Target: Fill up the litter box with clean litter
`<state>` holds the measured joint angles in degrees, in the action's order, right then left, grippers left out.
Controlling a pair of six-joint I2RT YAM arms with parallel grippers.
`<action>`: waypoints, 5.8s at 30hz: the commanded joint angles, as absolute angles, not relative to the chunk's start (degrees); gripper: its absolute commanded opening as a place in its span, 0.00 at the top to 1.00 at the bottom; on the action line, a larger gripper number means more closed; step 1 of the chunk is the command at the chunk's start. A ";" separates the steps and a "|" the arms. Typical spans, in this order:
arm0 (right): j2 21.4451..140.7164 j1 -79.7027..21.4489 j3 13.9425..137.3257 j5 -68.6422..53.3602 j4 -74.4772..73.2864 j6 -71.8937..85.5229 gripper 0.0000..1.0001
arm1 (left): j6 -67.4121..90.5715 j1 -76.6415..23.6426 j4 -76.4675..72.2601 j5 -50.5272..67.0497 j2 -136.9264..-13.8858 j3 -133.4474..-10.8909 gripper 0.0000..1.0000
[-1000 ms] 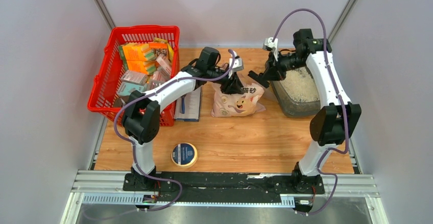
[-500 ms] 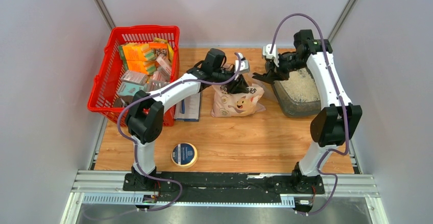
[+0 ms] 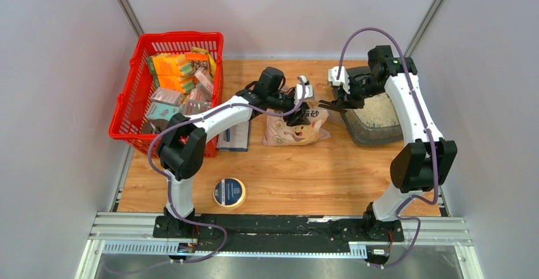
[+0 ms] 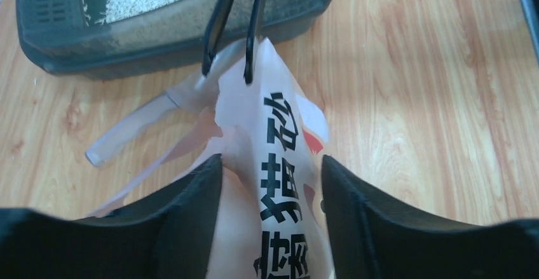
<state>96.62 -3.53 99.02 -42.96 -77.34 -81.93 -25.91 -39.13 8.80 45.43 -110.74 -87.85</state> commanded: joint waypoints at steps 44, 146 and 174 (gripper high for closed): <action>90.70 1.06 93.17 -44.56 -95.54 -84.28 1.00 | -15.92 -41.22 8.01 46.67 -113.55 -94.75 0.74; 88.50 -33.14 92.45 -8.71 -75.85 -54.67 1.00 | -16.08 -28.83 7.64 48.16 -78.66 -59.68 0.55; 96.16 -32.78 96.25 -24.70 -74.19 -44.91 1.00 | -19.51 -24.35 10.55 48.87 -79.63 -60.47 0.55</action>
<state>96.79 -32.42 97.12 -19.75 -76.93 -46.28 -17.50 -24.91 10.61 47.48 -81.01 -60.29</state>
